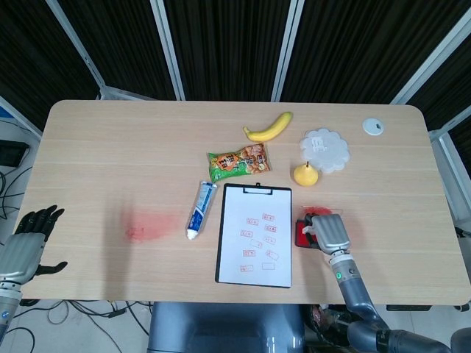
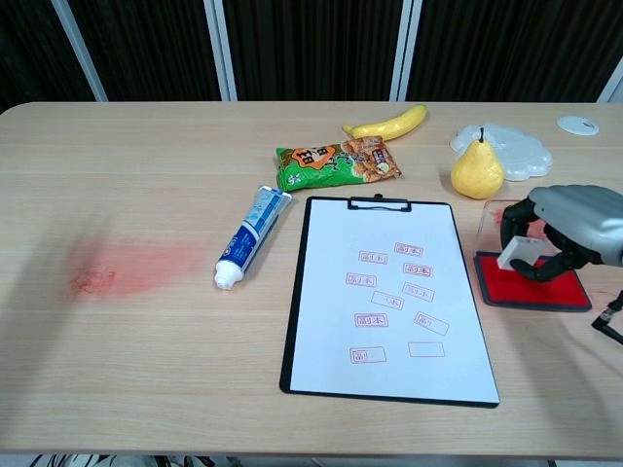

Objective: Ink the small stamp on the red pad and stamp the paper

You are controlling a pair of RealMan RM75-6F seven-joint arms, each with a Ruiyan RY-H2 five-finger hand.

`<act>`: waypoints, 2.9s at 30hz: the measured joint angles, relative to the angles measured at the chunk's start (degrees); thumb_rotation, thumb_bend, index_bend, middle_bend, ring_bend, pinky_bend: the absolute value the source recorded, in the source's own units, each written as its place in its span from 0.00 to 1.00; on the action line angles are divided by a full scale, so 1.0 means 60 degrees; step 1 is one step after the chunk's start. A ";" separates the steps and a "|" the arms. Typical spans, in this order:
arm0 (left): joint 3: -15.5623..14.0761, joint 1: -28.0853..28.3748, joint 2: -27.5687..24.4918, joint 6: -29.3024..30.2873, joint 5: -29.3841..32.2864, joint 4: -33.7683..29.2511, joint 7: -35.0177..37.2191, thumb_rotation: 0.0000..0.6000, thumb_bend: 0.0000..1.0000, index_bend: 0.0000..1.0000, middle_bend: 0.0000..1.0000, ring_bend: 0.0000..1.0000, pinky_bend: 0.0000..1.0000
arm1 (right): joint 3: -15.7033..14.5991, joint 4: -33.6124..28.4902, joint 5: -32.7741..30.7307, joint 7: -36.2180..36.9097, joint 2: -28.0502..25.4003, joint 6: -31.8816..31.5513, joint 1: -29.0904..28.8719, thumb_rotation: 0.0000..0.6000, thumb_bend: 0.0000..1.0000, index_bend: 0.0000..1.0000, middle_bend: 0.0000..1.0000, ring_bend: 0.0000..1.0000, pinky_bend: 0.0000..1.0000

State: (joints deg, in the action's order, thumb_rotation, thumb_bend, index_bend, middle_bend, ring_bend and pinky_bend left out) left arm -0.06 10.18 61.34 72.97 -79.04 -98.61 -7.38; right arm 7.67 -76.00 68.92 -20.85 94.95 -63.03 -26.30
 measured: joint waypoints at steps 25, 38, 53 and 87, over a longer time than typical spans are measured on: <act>-0.0027 -0.0024 -0.0018 0.0061 -0.0093 0.0014 0.0057 1.00 0.02 0.00 0.00 0.00 0.00 | -0.0340 -0.0463 0.0153 -0.0204 -0.0206 -0.0271 0.0259 1.00 0.81 0.92 0.86 0.87 0.89; -0.0034 -0.0021 -0.0025 0.0041 -0.0088 0.0009 0.0065 1.00 0.02 0.00 0.00 0.00 0.00 | -0.0385 -0.0338 0.0115 -0.0292 -0.0154 -0.0159 0.0262 1.00 0.81 0.92 0.86 0.87 0.89; -0.0037 -0.0021 -0.0028 0.0043 -0.0097 0.0009 0.0065 1.00 0.02 0.00 0.00 0.00 0.00 | -0.0380 -0.0417 0.0007 -0.0389 -0.0207 -0.0113 0.0279 1.00 0.81 0.92 0.86 0.87 0.89; 0.0014 0.0034 -0.0047 -0.0067 -0.0009 -0.0032 0.0238 1.00 0.02 0.00 0.00 0.00 0.00 | 0.0311 -0.2948 0.0660 -0.1470 -0.0616 -0.0401 -0.0586 1.00 0.81 0.92 0.86 0.88 0.89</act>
State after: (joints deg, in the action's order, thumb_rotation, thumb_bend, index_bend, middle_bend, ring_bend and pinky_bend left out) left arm 0.03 10.39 61.06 72.57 -79.09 -98.80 -5.96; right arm 9.54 -93.69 72.88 -29.67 91.25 -65.44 -29.81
